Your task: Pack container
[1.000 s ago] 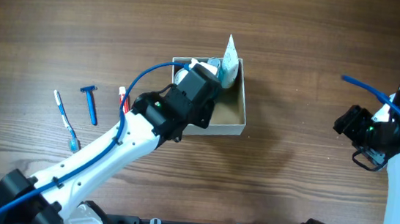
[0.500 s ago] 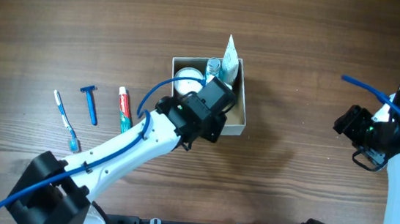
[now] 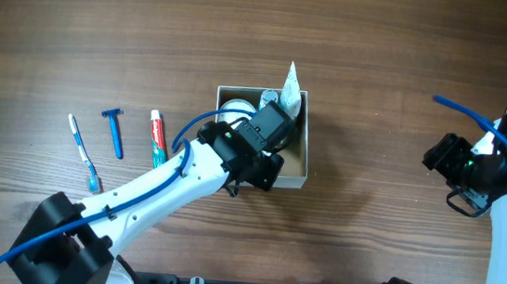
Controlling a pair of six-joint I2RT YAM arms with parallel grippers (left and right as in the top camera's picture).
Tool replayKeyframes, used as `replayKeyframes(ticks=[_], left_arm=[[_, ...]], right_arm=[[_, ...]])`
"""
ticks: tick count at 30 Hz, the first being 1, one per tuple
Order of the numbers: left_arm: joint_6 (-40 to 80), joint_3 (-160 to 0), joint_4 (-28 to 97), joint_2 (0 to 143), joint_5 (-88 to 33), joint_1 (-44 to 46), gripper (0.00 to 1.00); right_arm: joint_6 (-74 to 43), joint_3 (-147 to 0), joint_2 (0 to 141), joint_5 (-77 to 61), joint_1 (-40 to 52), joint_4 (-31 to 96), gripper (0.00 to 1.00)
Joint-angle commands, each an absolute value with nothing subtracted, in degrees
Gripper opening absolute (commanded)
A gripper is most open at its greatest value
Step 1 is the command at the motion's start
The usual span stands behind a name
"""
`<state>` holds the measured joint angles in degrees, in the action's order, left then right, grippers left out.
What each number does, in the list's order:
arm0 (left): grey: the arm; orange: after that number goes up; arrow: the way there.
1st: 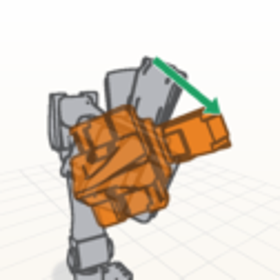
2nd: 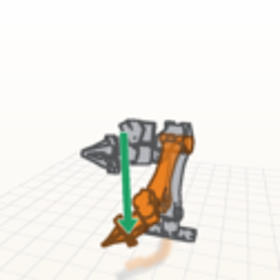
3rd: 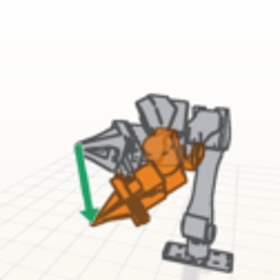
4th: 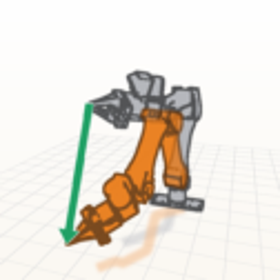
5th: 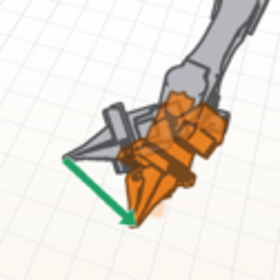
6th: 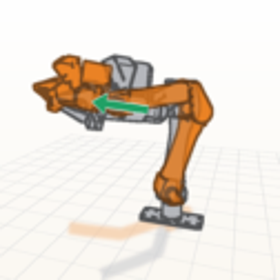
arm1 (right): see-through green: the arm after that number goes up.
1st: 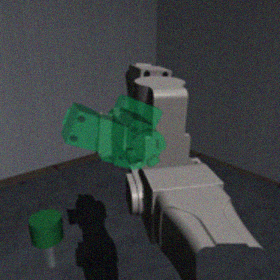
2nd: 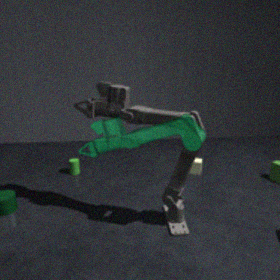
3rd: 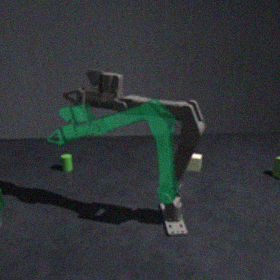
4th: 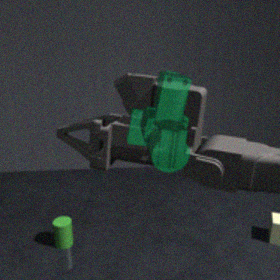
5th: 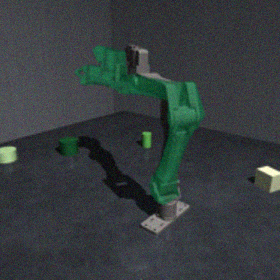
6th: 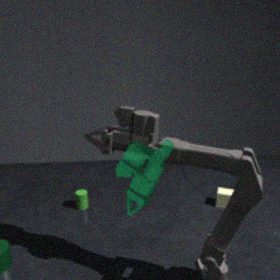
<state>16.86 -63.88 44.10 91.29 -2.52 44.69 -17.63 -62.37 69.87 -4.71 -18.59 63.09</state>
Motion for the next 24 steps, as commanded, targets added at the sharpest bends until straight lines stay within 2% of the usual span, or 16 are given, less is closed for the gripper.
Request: replayKeyframes(ticks=[1, 2, 3, 4, 8, 16, 18, 21, 24], left_arm=[[17.1, -63.8, 44.2, 91.8, -4.4, 45.3, 0.08], [17.2, -63.9, 44.2, 91.7, -3.0, 45.3, 0.48], [17.2, -63.9, 44.2, 91.5, -2.0, 45.3, 0.54], [17.2, -63.9, 44.2, 91.0, -0.2, 45.3, 0.54], [17.1, -64.3, 43.9, 85.4, 8.6, 45.2, 0.67], [16.8, -66.8, 46.5, 67.5, 24.7, 43.0, 0.78], [17.0, -66.8, 49.1, 62.9, 25.4, 38.6, 0.78], [21.7, -66.8, 55.3, 58.3, 25.4, 23.3, 0.8], [24.9, -66.7, 59.0, 58.7, 14.3, 8.7, 0.79]], right_arm=[[-16.5, -62.3, 69.9, -5.0, -18.8, 62.9, 0.77], [-16.5, -62.3, 69.9, -5.0, -18.8, 62.9, 0.77], [-16.4, -62.3, 69.9, -5.0, -18.8, 62.9, 0.77], [-16.4, -62.3, 69.9, -5.0, -18.8, 62.9, 0.77], [-16.4, -62.3, 69.9, -5.0, -18.8, 62.8, 0.77], [-16.3, -62.3, 69.9, -5.0, -18.8, 62.8, 0.77], [-16.3, -62.3, 69.9, -5.0, -18.8, 62.8, 0.77], [-15.8, -62.3, 69.9, -5.1, -18.8, 62.8, 0.77], [-14.9, -62.3, 69.9, -6.3, -18.8, 62.8, 0.77]])
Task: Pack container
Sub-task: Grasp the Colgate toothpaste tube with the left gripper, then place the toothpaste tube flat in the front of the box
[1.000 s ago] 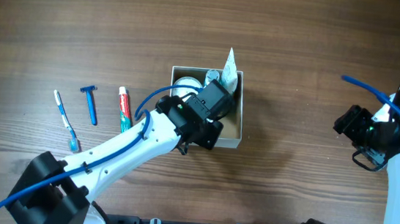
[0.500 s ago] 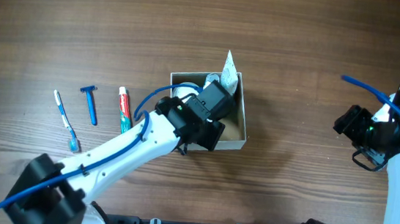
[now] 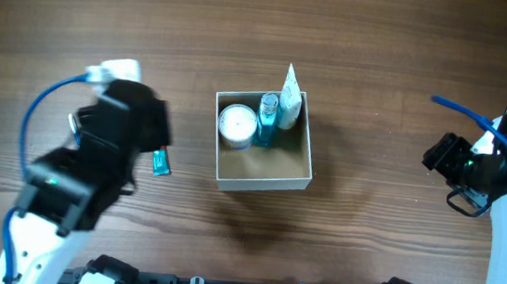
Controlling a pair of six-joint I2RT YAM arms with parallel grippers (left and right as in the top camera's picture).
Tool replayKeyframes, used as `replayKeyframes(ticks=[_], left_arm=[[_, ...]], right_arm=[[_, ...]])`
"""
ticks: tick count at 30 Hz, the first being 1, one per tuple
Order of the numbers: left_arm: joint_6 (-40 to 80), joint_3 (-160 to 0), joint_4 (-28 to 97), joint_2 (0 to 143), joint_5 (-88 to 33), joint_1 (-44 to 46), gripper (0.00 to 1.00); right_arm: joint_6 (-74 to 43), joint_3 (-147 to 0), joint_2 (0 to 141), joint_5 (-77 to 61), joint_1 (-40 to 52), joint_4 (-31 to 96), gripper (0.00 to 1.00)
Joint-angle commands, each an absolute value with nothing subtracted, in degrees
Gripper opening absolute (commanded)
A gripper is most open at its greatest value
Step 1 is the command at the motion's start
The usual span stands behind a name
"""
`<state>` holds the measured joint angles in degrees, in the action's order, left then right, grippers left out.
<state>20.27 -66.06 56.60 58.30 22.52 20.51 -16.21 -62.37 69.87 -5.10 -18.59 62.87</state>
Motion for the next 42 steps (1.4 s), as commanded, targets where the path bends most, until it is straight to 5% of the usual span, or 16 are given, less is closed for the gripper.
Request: replayKeyframes(ticks=[1, 6, 18, 33, 36, 38, 42], left_arm=[[24.9, -66.6, 60.4, 59.9, 9.5, 4.1, 0.79], [24.9, -64.4, 61.1, 69.5, 1.5, -3.4, 0.75], [21.4, -64.3, 54.7, 102.9, -3.2, 6.2, 0.73], [21.2, -64.3, 49.1, 107.1, 2.3, 5.0, 0.73], [21.2, -64.3, 48.4, 107.1, 2.2, 5.0, 0.55], [21.2, -64.3, 49.1, 107.1, 2.0, 5.0, 0.29], [21.2, -64.3, 50.2, 107.1, 2.0, 5.0, 0.26]], right_arm=[[-14.9, -62.3, 69.9, -6.3, -18.8, 62.7, 0.76], [-15.0, -62.3, 69.9, -6.3, -18.8, 62.2, 0.77], [-15.0, -62.3, 69.9, -6.3, -18.8, 62.2, 0.77], [-14.9, -62.3, 69.9, -6.3, -18.8, 62.4, 0.77], [-14.8, -62.3, 69.9, -6.3, -18.8, 62.4, 0.77], [-14.8, -62.3, 69.9, -6.3, -18.8, 62.4, 0.77], [-14.8, -62.3, 69.9, -6.3, -18.8, 62.4, 0.77]])
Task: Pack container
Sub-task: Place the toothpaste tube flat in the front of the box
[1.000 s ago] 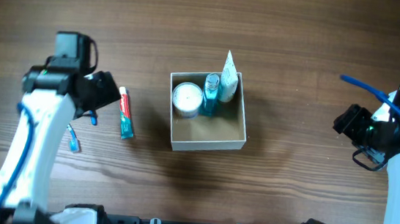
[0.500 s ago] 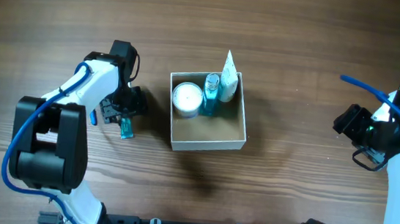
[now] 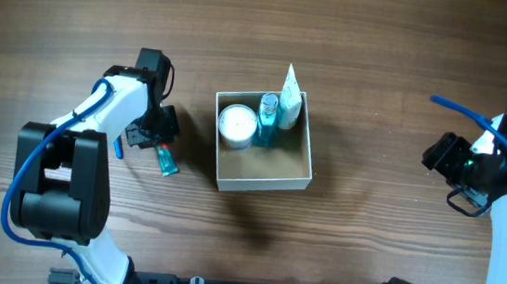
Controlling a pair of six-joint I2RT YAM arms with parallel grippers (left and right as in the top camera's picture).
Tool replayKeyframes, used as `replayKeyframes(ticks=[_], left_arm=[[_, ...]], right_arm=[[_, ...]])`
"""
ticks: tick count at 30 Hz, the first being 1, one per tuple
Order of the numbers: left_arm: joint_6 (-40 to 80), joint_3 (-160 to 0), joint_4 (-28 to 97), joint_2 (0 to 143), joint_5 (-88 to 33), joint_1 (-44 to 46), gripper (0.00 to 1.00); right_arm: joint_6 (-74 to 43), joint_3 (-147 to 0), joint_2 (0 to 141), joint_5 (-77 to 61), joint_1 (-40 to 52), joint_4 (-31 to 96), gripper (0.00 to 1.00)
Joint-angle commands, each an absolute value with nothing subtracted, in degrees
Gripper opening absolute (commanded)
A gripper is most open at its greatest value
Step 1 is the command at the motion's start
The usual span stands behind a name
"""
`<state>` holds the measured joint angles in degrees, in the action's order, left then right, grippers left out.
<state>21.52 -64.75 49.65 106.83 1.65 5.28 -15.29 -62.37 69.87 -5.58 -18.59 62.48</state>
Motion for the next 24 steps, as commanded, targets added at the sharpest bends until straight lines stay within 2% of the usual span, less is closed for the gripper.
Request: replayKeyframes(ticks=[1, 6, 10, 14, 17, 19, 24], left_arm=[[21.2, -64.3, 50.4, 107.1, 2.0, 5.0, 0.24], [21.2, -64.7, 50.8, 105.5, 2.5, 5.0, 0.04], [21.1, -66.8, 52.6, 99.3, 3.3, 5.0, 0.04], [16.9, -68.3, 53.6, 85.7, 3.6, 8.5, 0.04], [11.1, -68.3, 53.6, 76.7, 3.0, 15.0, 0.04], [3.4, -68.3, 53.3, 71.7, 3.1, 23.3, 0.04], [-22.6, -68.3, 54.3, 69.3, 2.1, 40.6, 0.04]], right_arm=[[-14.8, -62.3, 69.9, -6.3, -18.8, 62.4, 0.76], [-14.8, -62.3, 69.9, -6.3, -18.8, 62.4, 0.77], [-14.8, -62.3, 69.9, -6.3, -18.8, 62.4, 0.77], [-14.8, -62.3, 69.9, -6.3, -18.8, 62.3, 0.77], [-14.8, -62.3, 69.9, -6.3, -18.8, 62.3, 0.77], [-14.8, -62.3, 69.9, -6.3, -18.8, 62.2, 0.77], [-14.8, -62.3, 69.9, -6.3, -18.8, 62.2, 0.77]])
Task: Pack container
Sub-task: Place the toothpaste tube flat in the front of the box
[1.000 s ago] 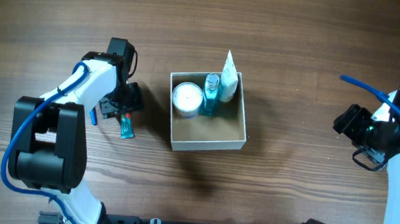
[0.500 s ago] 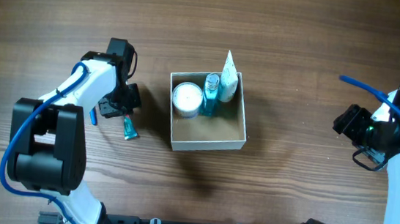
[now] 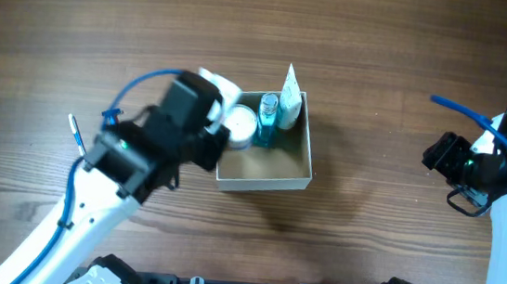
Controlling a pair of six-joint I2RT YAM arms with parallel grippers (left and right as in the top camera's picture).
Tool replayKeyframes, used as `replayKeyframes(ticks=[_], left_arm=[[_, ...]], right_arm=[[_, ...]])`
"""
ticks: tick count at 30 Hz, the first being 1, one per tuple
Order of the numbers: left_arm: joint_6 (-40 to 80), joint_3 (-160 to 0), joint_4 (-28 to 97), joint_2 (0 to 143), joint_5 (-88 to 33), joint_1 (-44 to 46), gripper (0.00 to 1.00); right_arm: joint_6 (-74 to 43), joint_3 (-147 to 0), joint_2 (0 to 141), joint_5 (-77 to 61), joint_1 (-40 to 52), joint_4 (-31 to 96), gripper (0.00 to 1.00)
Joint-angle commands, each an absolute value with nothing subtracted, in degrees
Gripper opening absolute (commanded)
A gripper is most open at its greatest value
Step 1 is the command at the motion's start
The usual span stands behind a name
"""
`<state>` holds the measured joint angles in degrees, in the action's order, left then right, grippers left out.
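The open cardboard box (image 3: 306,156) stands mid-table. In its back half are a white round jar (image 3: 239,122), a blue bottle (image 3: 267,115) and a white pointed tube (image 3: 290,88); its front half shows bare floor. My left arm is raised high over the box's left wall, and its gripper (image 3: 210,130) is hidden under the wrist. The toothpaste and the razor are out of sight beneath the arm. Only the toothbrush's end (image 3: 75,129) shows at the left. My right gripper (image 3: 448,161) stays at the far right; I cannot make out its jaws.
Wooden table (image 3: 382,61) all around. The left arm's bulk covers the area left of the box. A blue cable loops over each arm. The black rail runs along the front edge.
My left gripper was down on the table at the toothpaste, left of the box. Now the arm is lifted and at the box's left wall. The toothpaste no longer shows on the table.
My left gripper was inside the box, with toothbrush, razor and toothpaste lying at the left. Then it was out, high over those items. Then it was low at the toothpaste. Now it is raised beside the box. The right arm never moved.
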<state>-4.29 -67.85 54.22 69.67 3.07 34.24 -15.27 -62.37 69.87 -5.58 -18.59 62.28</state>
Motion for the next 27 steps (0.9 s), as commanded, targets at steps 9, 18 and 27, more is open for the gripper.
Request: replayKeyframes(ticks=[9, 18, 27], left_arm=[[-31.6, -68.3, 48.5, 81.6, 1.3, 46.7, 0.04], [-31.8, -68.3, 45.8, 92.6, 1.6, 46.3, 0.14], [-26.7, -69.5, 48.5, 87.5, 8.9, 46.4, 0.47]], right_arm=[[-14.8, -62.3, 69.9, -6.3, -18.8, 62.2, 0.77], [-14.8, -62.3, 69.9, -6.3, -18.8, 62.2, 0.77], [-14.7, -62.3, 69.9, -6.3, -18.8, 62.4, 0.77]])
